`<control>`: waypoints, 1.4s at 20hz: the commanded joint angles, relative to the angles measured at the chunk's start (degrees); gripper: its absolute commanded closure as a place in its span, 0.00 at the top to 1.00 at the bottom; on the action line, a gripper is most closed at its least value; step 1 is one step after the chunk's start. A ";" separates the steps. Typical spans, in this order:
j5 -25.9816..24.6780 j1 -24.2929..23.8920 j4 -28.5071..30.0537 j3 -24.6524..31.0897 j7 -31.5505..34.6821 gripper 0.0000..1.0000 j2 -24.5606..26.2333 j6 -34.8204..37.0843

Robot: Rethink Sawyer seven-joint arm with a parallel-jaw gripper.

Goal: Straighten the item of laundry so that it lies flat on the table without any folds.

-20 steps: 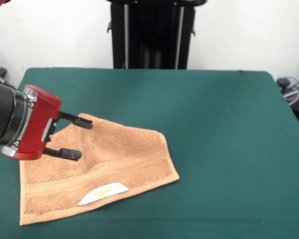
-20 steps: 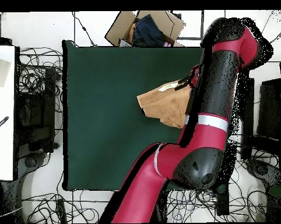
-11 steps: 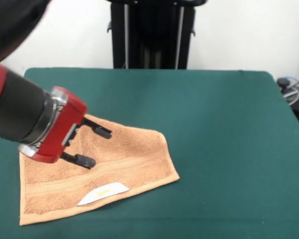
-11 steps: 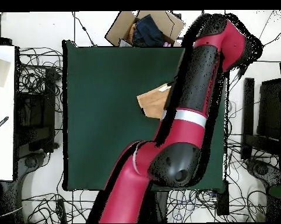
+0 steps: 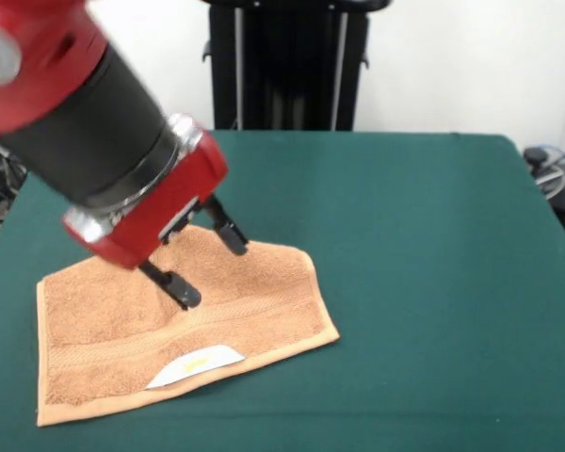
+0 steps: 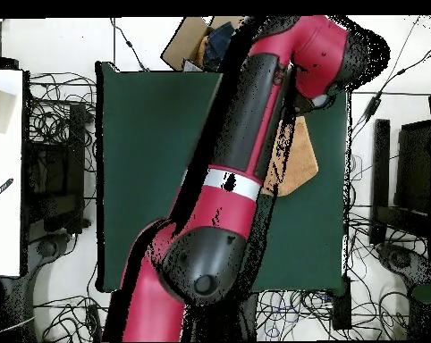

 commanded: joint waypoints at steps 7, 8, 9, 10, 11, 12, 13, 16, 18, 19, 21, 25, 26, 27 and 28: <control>-7.61 6.21 14.10 -7.47 -3.82 1.00 -9.94 5.63; -8.14 6.82 14.53 -7.98 -3.28 1.00 -10.56 5.94; -8.60 7.34 14.95 -8.28 -2.75 1.00 -10.95 5.91; -9.08 7.98 15.40 -8.73 -2.40 1.00 -11.16 6.12; -9.56 8.69 15.98 -9.20 -2.31 1.00 -11.51 6.38; -10.23 9.68 16.90 -9.74 -2.55 1.00 -11.80 7.15; -10.90 10.66 17.82 -10.28 -2.78 1.00 -12.10 7.93; -12.70 14.57 22.46 -11.64 -4.73 1.00 -12.66 12.28; -13.71 17.23 26.11 -12.30 -5.27 1.00 -12.87 14.62; -13.88 18.50 28.05 -12.32 -5.13 1.00 -13.05 15.25; -14.14 21.01 31.64 -12.18 -4.83 1.00 -13.21 16.66; -15.07 24.29 37.23 -11.69 -2.23 1.00 -11.98 17.01; -15.25 25.10 38.82 -11.55 -2.21 1.00 -11.77 17.47; -15.23 25.82 40.12 -11.22 -2.00 1.00 -11.73 17.52; -15.17 26.62 41.64 -10.94 -2.58 1.00 -11.79 18.48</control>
